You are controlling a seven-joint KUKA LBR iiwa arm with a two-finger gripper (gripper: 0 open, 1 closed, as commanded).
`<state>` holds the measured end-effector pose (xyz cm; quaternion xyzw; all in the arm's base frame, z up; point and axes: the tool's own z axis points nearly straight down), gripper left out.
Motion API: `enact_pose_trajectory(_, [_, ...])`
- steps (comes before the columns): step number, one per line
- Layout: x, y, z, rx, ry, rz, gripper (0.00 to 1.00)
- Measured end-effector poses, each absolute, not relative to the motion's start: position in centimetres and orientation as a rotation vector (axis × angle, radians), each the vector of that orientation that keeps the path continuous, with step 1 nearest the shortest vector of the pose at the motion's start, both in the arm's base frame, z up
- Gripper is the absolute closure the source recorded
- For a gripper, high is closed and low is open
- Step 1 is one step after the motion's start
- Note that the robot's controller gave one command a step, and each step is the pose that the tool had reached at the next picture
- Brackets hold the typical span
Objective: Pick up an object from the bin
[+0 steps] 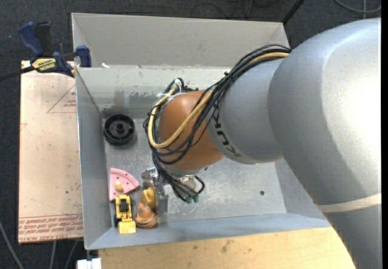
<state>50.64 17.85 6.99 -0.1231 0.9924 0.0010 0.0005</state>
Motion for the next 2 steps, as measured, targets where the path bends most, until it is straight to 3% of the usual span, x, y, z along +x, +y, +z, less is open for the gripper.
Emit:
enact_pose_trajectory(1, [50.6, 17.8, 7.0, -0.386, 3.117, 0.003, 1.0])
enact_pose_trajectory(2, [50.6, 17.4, 11.2, -0.381, 3.126, -0.001, 1.0])
